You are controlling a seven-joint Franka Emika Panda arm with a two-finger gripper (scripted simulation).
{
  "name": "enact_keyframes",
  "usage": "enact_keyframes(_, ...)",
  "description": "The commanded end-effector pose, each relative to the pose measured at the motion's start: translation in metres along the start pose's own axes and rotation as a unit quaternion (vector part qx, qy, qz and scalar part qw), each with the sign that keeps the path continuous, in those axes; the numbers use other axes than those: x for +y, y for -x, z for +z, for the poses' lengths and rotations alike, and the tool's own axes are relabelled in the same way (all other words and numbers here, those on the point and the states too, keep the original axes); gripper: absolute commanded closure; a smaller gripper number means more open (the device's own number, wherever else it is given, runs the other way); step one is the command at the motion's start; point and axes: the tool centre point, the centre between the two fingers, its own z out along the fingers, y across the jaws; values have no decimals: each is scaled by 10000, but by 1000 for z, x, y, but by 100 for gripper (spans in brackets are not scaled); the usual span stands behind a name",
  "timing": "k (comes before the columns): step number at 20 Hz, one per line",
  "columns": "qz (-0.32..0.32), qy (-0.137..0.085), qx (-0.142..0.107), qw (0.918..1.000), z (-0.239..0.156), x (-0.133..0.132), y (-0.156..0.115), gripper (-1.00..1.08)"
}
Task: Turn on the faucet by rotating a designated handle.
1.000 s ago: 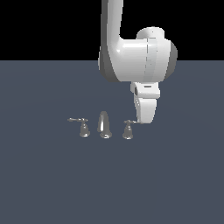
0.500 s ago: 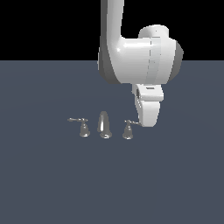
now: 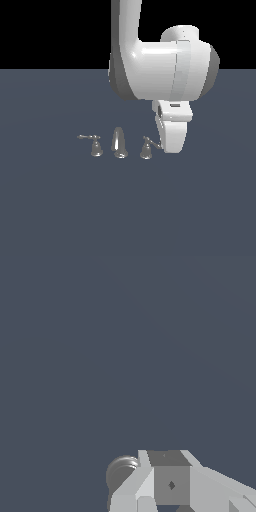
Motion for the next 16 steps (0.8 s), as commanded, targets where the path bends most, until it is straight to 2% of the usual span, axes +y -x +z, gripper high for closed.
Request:
enact_keyframes(1, -32, 62, -11, 10000, -1, 15, 6, 108)
enact_keyframes(3, 17, 40, -2, 10000, 0, 10, 0, 108)
enact_keyframes(13, -24, 61, -9, 10000, -1, 33, 42, 108)
enact_keyframes(14, -24, 61, -9, 10000, -1, 33, 42, 108)
enact_keyframes(15, 170, 65, 19, 9998, 0, 33, 19, 108)
enact_keyframes(16, 152, 65, 16, 9999, -1, 31, 25, 108)
